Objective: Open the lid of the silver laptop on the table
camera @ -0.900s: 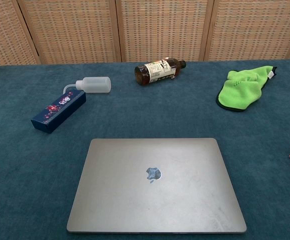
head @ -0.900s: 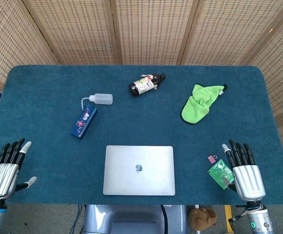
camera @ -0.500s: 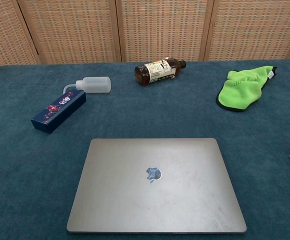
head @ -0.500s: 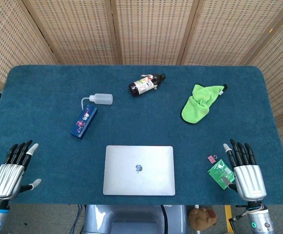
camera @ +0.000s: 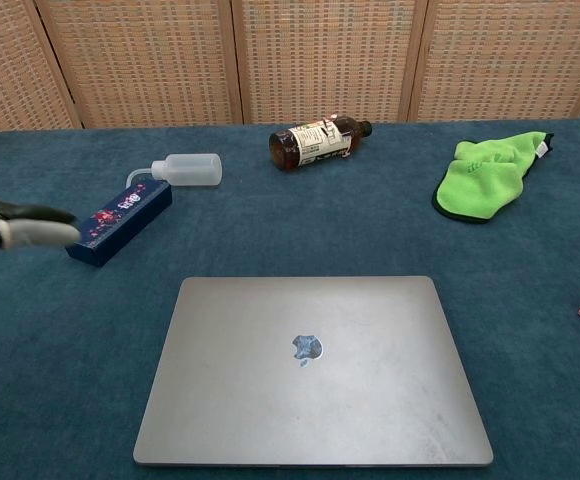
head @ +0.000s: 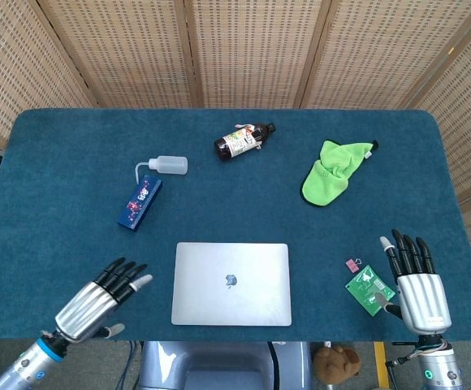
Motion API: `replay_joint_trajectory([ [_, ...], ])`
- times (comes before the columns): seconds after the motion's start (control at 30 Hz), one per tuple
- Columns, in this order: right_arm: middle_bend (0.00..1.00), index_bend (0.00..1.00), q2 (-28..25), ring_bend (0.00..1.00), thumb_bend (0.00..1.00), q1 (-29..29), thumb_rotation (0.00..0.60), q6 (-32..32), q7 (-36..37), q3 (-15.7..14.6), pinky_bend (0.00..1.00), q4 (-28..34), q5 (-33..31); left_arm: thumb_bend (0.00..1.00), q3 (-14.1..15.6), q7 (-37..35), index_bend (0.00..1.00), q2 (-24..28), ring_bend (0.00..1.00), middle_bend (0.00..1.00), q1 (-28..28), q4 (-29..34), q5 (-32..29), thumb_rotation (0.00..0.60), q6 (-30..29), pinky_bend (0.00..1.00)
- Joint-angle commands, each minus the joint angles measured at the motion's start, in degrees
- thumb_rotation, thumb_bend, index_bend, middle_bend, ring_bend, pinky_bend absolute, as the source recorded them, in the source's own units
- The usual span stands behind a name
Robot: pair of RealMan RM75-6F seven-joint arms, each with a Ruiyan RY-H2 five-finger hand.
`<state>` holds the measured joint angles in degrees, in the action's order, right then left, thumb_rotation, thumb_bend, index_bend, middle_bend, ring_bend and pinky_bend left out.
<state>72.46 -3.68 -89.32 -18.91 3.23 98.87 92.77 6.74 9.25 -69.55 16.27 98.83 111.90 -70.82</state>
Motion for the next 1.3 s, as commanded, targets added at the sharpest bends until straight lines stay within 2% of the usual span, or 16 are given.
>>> replay_joint_trajectory([
  [0.03, 0.00, 0.00, -0.2, 0.00, 0.00, 0.0, 0.600, 0.1, 0.6, 0.0, 0.00, -0.1, -0.1, 0.03, 1.5, 0.1, 0.00, -5.0, 0.00, 0.00, 4.0, -1.4, 4.3, 0.600, 4.0, 0.00],
  [0.17, 0.00, 0.00, -0.5, 0.00, 0.00, 0.0, 0.600, 0.1, 1.7, 0.1, 0.00, 0.0, -0.3, 0.03, 1.0, 3.7, 0.00, -9.3, 0.00, 0.00, 6.4, -1.5, 5.3, 0.600, 8.1, 0.00],
  [0.37, 0.00, 0.00, -1.0, 0.00, 0.00, -0.2, 0.600, 0.5, 3.5, 0.3, 0.00, -0.3, -0.9, 0.03, -2.5, 11.3, 0.00, -16.7, 0.00, 0.00, 10.0, -0.9, 3.2, 0.600, 15.6, 0.00],
  [0.57, 0.00, 0.00, -1.3, 0.00, 0.00, -0.3, 0.600, 0.9, 4.9, 0.2, 0.00, -0.5, -1.2, 0.03, -5.6, 17.4, 0.00, -22.3, 0.00, 0.00, 13.4, -3.8, 1.1, 0.600, 20.3, 0.00],
  [0.8, 0.00, 0.00, -1.7, 0.00, 0.00, -0.5, 0.600, 1.4, 6.3, 0.4, 0.00, -0.8, -1.9, 0.03, -6.7, 16.1, 0.00, -26.5, 0.00, 0.00, 16.4, -8.7, -1.1, 0.600, 21.1, 0.00],
  [1.03, 0.00, 0.00, -1.9, 0.00, 0.00, -0.6, 0.600, 1.6, 7.2, 0.6, 0.00, -1.0, -2.5, 0.03, -6.4, 14.0, 0.00, -29.8, 0.00, 0.00, 18.3, -12.2, -2.7, 0.600, 20.7, 0.00],
  [1.3, 0.00, 0.00, -2.3, 0.00, 0.00, -0.5, 0.600, 1.3, 8.4, 0.5, 0.00, -1.1, -2.5, 0.03, -6.5, 14.8, 0.00, -32.3, 0.00, 0.00, 19.7, -14.7, -4.4, 0.600, 19.8, 0.00],
])
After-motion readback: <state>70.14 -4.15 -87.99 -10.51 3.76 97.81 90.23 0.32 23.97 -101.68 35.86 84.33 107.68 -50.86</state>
